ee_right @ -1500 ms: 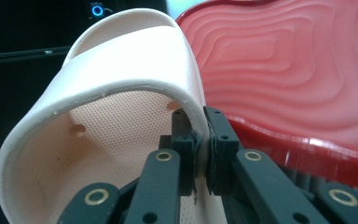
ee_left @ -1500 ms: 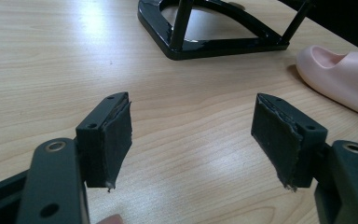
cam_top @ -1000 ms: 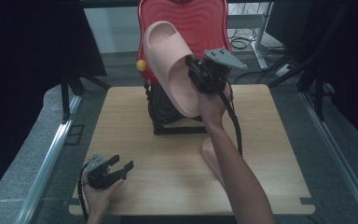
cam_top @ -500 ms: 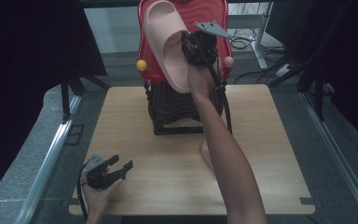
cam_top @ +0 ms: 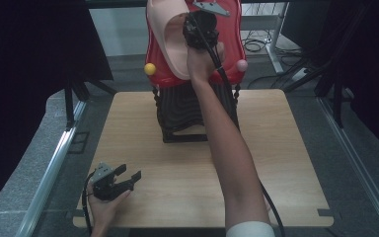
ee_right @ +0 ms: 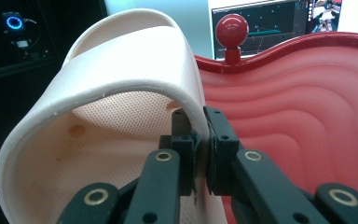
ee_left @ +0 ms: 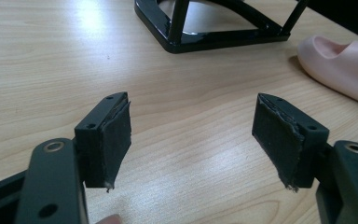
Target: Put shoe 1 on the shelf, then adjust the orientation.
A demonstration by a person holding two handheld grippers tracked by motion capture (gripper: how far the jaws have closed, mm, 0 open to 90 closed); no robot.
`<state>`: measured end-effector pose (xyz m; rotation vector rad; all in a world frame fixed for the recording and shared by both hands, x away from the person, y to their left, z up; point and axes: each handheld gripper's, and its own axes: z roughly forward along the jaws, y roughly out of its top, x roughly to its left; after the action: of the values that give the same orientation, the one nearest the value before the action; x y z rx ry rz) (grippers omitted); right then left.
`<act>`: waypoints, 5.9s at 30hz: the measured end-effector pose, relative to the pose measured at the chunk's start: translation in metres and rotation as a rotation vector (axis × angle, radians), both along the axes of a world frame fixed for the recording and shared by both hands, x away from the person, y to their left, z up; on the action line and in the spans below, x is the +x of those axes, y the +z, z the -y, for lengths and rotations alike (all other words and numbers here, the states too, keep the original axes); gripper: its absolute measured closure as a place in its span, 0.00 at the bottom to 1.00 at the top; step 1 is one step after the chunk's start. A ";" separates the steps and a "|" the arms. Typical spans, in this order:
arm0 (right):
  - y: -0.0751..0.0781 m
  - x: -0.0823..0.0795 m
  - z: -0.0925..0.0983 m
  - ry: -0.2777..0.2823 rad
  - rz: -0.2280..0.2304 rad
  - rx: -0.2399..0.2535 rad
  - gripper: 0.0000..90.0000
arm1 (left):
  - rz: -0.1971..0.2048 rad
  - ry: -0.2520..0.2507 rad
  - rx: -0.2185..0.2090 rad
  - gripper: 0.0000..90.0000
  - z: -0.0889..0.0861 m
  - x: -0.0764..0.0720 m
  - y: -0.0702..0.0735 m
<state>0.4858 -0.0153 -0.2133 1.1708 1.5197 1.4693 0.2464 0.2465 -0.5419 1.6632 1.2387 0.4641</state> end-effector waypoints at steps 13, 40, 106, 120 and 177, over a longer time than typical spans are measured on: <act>-0.001 0.025 -0.019 -0.041 -0.037 0.018 0.92 | -0.006 0.008 -0.020 0.31 -0.004 0.000 -0.002; -0.014 -0.021 0.030 0.115 -0.059 -0.029 0.62 | -0.014 0.010 -0.001 0.31 0.001 0.000 -0.003; -0.245 -0.185 0.229 0.357 -0.290 -0.211 0.62 | -0.027 0.018 0.022 0.31 0.009 0.004 -0.007; -0.285 -0.194 0.285 0.201 -0.437 -0.271 0.87 | -0.023 0.009 0.024 0.31 0.009 0.004 -0.007; -0.316 -0.219 0.236 0.417 -0.518 -0.310 0.94 | -0.015 -0.005 0.021 0.32 0.017 0.003 -0.005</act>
<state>0.2673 -0.2515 -0.5297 1.1397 2.3681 1.1563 0.2489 0.2299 -0.5470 1.6899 1.2443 0.4637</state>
